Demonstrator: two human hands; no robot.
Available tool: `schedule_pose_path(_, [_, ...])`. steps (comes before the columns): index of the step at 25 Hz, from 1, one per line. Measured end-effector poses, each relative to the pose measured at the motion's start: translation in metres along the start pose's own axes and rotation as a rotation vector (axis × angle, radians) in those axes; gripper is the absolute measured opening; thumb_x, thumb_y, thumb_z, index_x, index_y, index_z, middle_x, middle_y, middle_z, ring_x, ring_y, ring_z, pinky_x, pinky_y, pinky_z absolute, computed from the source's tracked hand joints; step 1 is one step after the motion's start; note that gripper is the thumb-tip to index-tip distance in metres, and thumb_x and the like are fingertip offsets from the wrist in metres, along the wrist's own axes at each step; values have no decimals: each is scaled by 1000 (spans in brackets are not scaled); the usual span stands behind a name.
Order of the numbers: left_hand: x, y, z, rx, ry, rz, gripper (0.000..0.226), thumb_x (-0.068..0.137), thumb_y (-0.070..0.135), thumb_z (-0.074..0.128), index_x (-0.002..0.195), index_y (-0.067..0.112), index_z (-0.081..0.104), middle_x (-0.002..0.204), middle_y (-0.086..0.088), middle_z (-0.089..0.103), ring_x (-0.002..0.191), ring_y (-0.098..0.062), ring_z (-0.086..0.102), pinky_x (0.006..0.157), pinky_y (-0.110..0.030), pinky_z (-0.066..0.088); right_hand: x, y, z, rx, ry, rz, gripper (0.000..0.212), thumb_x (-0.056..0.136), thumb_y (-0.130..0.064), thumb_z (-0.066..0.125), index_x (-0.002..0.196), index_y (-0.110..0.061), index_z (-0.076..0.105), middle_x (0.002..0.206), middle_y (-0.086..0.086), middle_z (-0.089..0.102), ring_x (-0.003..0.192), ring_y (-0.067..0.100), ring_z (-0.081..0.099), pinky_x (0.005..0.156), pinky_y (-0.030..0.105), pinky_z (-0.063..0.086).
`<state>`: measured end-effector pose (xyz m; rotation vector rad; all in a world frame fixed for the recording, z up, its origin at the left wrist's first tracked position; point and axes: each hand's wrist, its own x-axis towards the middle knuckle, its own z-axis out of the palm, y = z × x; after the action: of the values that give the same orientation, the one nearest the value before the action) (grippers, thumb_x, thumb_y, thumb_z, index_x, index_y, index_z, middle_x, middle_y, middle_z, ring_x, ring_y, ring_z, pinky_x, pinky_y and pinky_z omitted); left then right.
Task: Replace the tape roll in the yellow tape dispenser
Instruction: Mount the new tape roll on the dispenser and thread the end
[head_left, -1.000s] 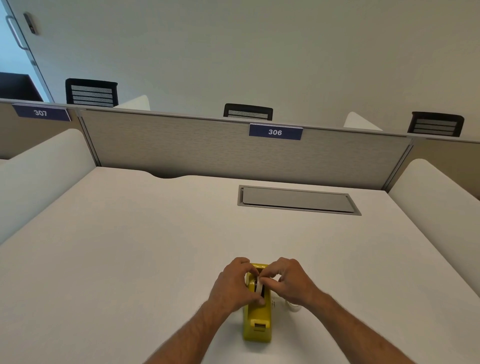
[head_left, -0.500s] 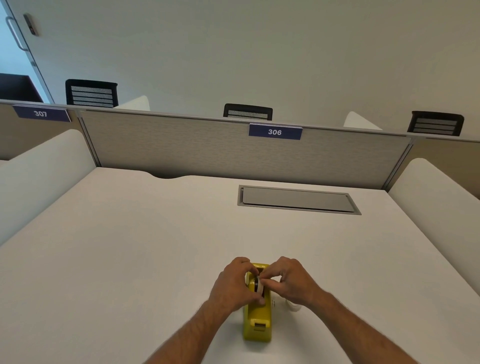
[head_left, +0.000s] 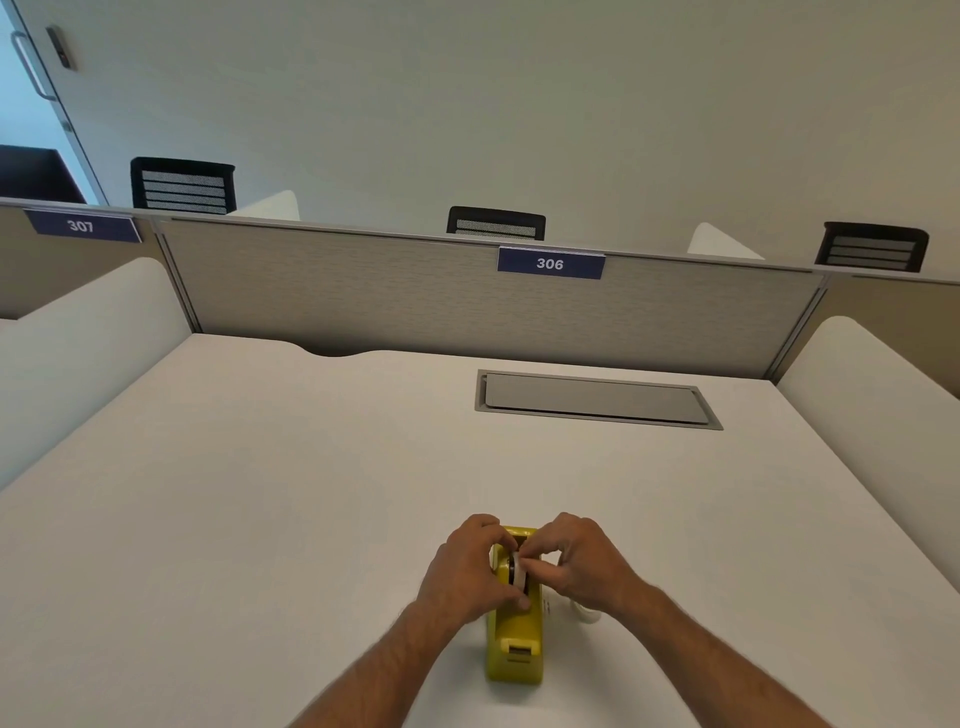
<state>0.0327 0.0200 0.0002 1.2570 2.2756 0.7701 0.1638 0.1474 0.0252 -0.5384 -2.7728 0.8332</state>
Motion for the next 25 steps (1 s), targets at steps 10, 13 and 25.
schedule_pose_path(10, [0, 0, 0, 2, 2, 6, 66, 53, 47, 92, 111, 33, 65, 140, 11, 47, 112, -12, 53, 94, -33, 56, -1, 0, 1, -12, -16, 16, 17, 86, -36, 69, 98, -31, 79, 94, -14, 78, 88, 9, 60, 80, 35, 53])
schedule_pose_path(13, [0, 0, 1, 1, 3, 5, 66, 53, 48, 91, 111, 33, 65, 140, 11, 47, 114, -12, 53, 94, -34, 56, 0, 0, 0, -3, -6, 41, 16, 85, -37, 71, 97, -30, 79, 94, -14, 77, 87, 9, 60, 79, 34, 55])
schedule_pose_path(25, [-1, 1, 0, 3, 5, 1, 67, 53, 48, 92, 113, 32, 65, 141, 11, 46, 116, -13, 53, 95, -34, 55, 1, 0, 1, 44, -1, 54, 13, 87, -31, 72, 97, -29, 80, 95, -12, 78, 89, 10, 61, 80, 33, 54])
